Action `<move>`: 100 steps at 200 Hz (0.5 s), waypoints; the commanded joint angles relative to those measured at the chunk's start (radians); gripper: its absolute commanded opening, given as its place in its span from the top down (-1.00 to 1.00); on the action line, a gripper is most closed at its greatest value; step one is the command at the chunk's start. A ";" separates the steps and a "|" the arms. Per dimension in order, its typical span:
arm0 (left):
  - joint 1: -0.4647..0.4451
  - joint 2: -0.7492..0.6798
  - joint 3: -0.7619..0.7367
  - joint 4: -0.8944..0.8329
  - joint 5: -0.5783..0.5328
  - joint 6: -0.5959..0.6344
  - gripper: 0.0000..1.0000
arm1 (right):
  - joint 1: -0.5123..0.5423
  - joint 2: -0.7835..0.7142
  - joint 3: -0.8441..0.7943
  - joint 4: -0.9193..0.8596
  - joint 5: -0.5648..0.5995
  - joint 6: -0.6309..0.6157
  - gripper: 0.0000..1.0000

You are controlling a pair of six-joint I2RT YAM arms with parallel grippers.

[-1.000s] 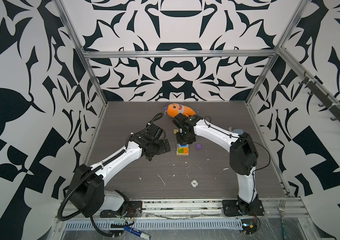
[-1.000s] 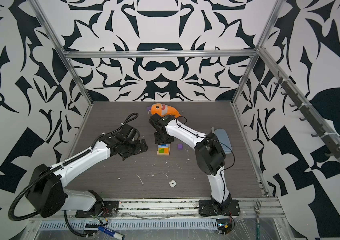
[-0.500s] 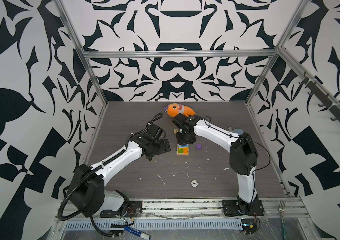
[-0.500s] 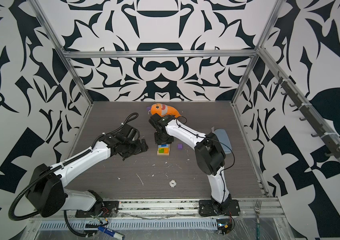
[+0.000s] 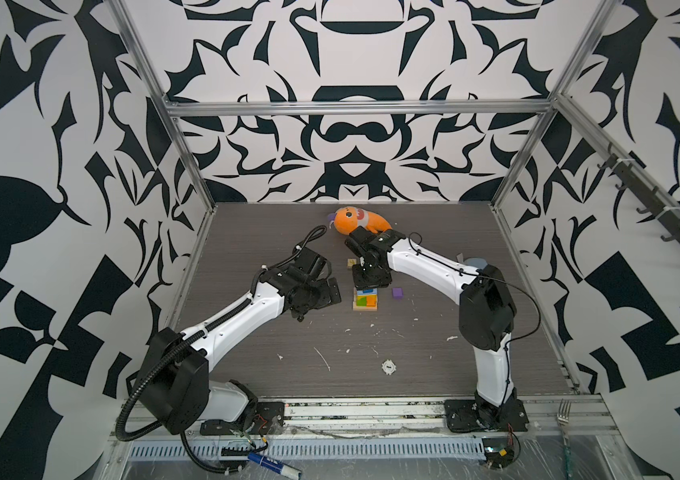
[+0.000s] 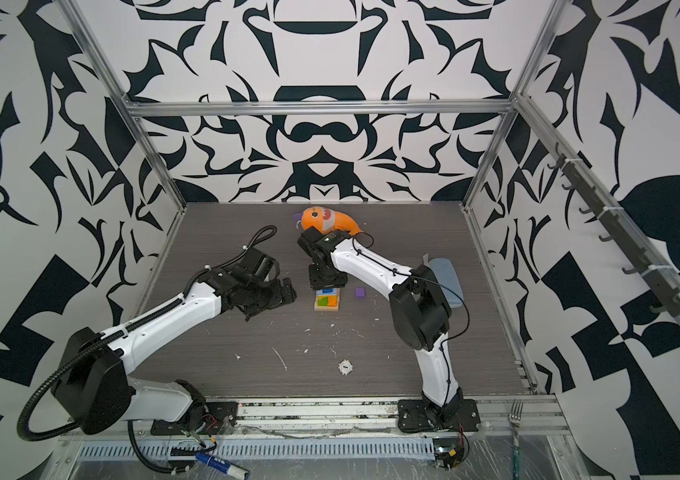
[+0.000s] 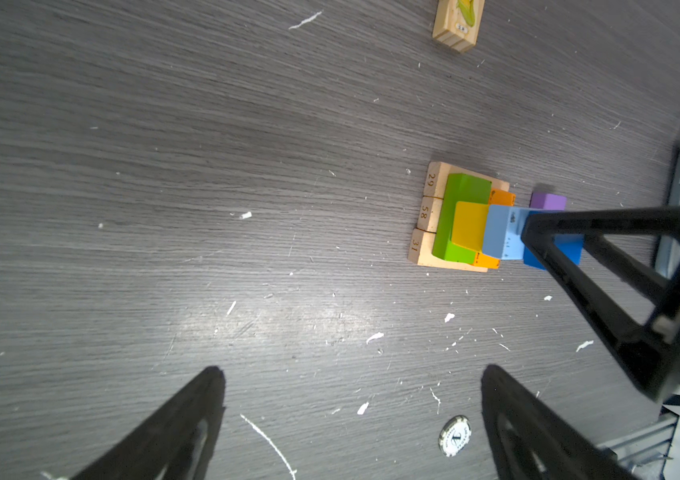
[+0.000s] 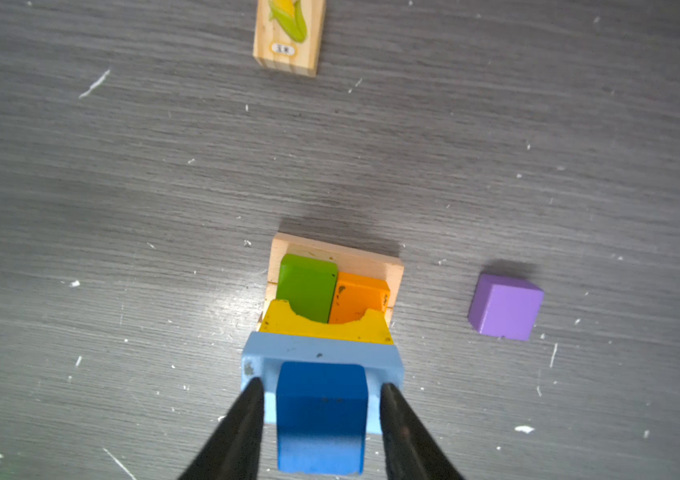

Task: Build the wood block tower
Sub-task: 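Lower the blue cube onto the light-blue bar and open the right gripper, then raise the right gripper away while the left gripper moves to the corn-picture cube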

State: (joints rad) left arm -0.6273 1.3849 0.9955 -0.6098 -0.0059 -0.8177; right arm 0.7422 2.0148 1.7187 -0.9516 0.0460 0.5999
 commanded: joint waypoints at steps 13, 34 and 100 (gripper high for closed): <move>0.006 0.019 0.031 -0.058 -0.042 0.058 -0.99 | 0.003 -0.065 0.017 0.020 0.018 -0.011 -0.24; 0.015 0.025 0.078 -0.115 -0.089 0.115 -0.99 | 0.003 -0.112 -0.014 0.070 0.020 -0.014 -0.43; 0.069 0.113 0.194 -0.152 -0.065 0.204 -0.99 | 0.004 -0.257 -0.115 0.161 0.041 -0.043 -0.62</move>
State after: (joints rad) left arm -0.5655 1.4307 1.1229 -0.7048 -0.0708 -0.6712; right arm 0.7422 1.8347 1.6501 -0.8368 0.0540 0.5751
